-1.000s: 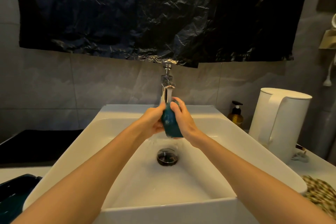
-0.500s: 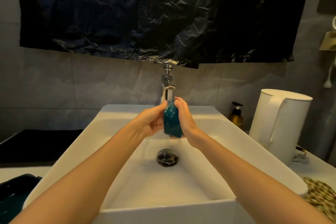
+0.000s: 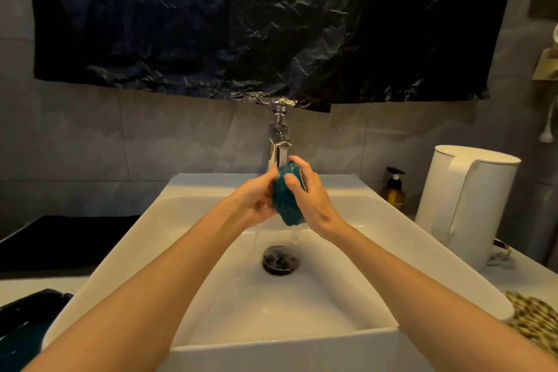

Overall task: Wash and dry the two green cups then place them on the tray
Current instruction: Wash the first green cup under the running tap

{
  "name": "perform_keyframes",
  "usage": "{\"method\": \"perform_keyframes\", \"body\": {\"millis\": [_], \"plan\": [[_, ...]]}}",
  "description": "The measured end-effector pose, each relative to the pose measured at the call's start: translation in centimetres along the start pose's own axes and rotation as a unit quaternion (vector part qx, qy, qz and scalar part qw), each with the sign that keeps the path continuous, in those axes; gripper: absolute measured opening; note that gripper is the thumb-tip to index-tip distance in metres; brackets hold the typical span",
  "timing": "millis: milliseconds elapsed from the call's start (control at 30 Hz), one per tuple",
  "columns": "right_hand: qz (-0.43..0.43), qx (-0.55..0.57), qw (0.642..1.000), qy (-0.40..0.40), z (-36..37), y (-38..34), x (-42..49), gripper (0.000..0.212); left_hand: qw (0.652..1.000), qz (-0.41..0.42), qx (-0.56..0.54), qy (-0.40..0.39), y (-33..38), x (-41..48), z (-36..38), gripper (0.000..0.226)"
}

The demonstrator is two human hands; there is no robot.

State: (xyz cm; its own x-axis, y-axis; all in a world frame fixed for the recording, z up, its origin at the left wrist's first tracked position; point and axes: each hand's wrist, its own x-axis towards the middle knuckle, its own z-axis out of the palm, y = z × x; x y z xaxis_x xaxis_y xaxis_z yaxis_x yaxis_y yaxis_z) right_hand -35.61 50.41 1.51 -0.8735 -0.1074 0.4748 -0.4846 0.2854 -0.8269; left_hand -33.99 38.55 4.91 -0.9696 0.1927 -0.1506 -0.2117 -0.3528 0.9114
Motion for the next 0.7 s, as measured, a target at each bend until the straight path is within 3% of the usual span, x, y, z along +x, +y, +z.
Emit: {"method": "perform_keyframes", "body": {"millis": [100, 200, 300, 400, 467, 567, 700], "plan": [[-0.008, -0.014, 1.0, -0.009, 0.6, -0.1, -0.3, 0.059, 1.0, 0.004, -0.029, 0.005, -0.1, 0.2, -0.4, 0.035], [0.001, 0.017, 1.0, 0.023, 1.1, -0.5, 0.1, 0.049, 0.999, 0.036, -0.023, -0.018, -0.1, 0.2, -0.1, 0.035], [0.122, 0.103, 0.986, 0.04, 0.8, -0.9, 0.4, 0.04, 0.996, 0.071, 0.054, 0.001, -0.9, 0.4, 0.8, 0.032], [0.303, 0.222, 0.927, -0.021, -0.2, -1.2, 0.3, 0.057, 0.99, 0.075, 0.117, 0.003, -1.7, 0.6, 0.8, 0.026], [0.37, 0.237, 0.898, -0.033, -0.6, -1.2, 0.2, 0.057, 0.986, 0.076, 0.15, -0.003, -2.1, 0.9, 0.6, 0.025], [0.344, 0.226, 0.911, -0.021, -0.3, -0.6, 0.6, 0.05, 0.988, 0.069, 0.132, 0.026, -2.2, 0.7, 1.3, 0.025], [0.193, 0.132, 0.972, 0.011, 0.4, -0.5, 0.5, 0.035, 0.994, 0.069, 0.061, 0.055, -1.8, 0.9, 1.7, 0.036]]}}
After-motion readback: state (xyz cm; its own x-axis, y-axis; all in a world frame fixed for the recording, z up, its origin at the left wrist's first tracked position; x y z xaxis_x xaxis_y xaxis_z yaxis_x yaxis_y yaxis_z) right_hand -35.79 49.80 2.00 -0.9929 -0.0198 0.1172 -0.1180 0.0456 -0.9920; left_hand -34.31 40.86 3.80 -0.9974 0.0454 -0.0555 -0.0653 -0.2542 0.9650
